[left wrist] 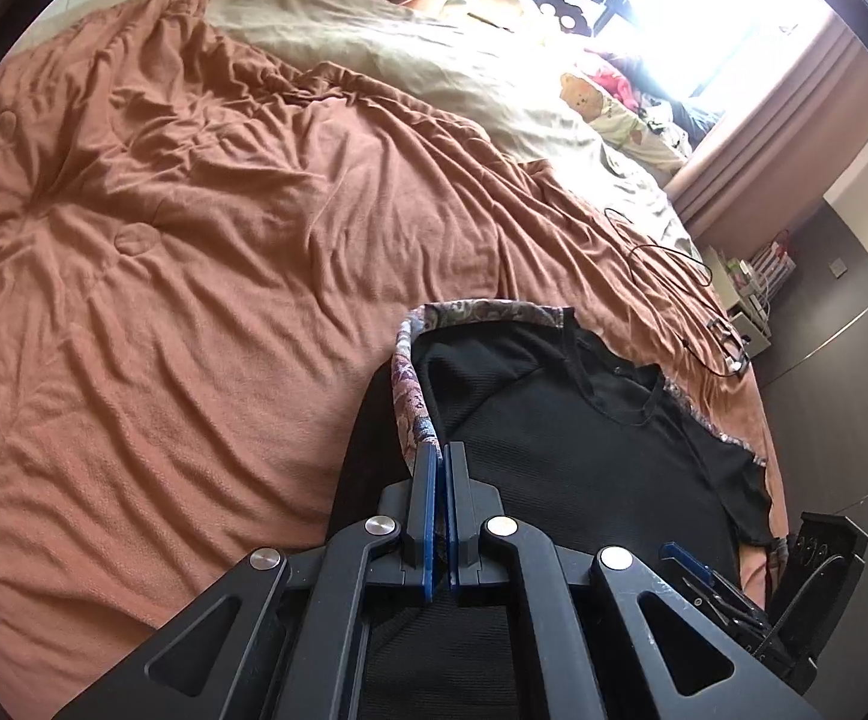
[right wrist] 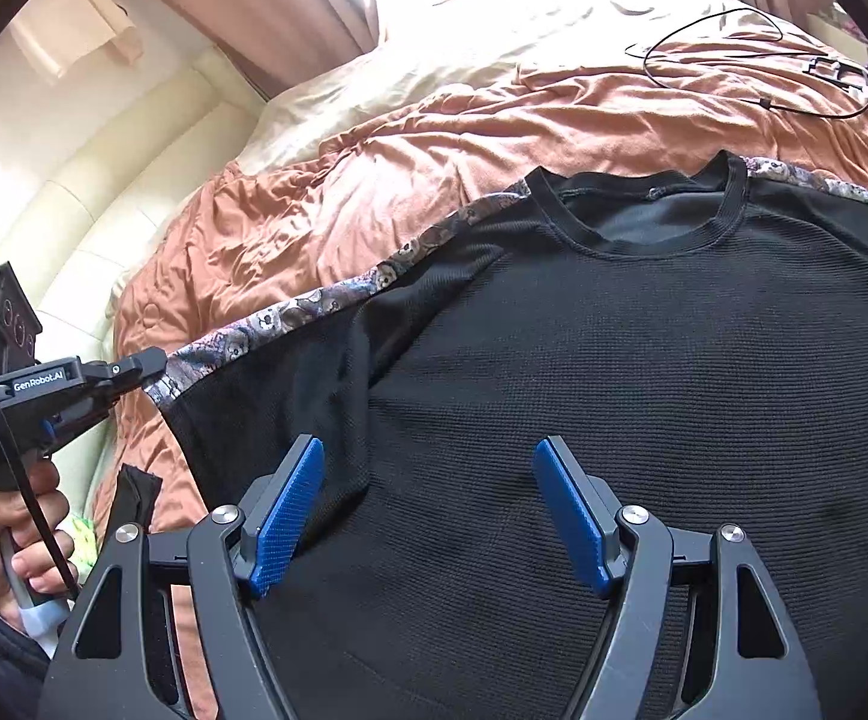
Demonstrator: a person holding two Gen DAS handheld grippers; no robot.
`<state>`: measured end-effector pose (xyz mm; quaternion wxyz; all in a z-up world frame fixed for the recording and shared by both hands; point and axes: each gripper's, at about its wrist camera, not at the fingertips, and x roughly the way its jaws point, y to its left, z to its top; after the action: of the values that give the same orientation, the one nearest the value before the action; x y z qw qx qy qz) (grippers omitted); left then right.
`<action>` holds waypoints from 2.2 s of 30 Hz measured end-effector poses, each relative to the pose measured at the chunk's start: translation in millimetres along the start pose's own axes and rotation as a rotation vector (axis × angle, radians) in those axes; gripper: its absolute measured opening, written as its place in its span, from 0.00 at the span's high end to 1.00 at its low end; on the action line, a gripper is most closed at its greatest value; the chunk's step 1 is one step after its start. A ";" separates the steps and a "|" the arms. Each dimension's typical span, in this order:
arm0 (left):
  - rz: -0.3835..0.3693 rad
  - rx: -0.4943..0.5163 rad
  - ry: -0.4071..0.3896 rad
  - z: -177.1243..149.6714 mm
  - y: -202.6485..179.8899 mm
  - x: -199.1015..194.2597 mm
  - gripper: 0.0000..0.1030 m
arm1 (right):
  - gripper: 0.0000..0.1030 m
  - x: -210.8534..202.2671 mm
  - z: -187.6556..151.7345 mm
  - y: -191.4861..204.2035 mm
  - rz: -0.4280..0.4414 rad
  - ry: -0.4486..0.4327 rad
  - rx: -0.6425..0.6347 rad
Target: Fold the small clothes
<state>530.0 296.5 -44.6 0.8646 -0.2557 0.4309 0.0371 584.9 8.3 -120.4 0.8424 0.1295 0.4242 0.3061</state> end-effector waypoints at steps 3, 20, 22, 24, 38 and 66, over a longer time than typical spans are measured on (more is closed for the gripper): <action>-0.026 0.027 0.001 2.6 -21.1 0.8 0.98 | 0.30 -6.4 0.9 -4.7 -0.009 -0.008 0.005; -0.150 0.192 0.048 9.4 -145.4 44.4 0.98 | 0.25 -45.3 -0.7 -38.7 -0.075 -0.041 0.017; -0.162 0.206 0.060 9.2 -156.9 53.6 0.98 | 0.25 -48.0 -0.9 -46.3 -0.078 -0.041 0.036; -0.184 0.220 0.073 7.9 -166.8 63.3 0.98 | 0.24 -50.0 -0.9 -54.6 -0.082 -0.041 0.052; -0.050 0.131 0.070 14.3 -102.4 89.1 0.69 | 0.24 -9.2 6.5 -78.3 -0.083 0.036 0.104; 0.092 0.160 0.186 65.0 14.2 223.2 0.69 | 0.62 107.5 58.1 -94.3 0.007 0.113 0.145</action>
<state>712.9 304.8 -188.6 0.8360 -0.1682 0.5220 0.0182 718.0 4.5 -198.5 0.8046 0.1741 0.4915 0.2842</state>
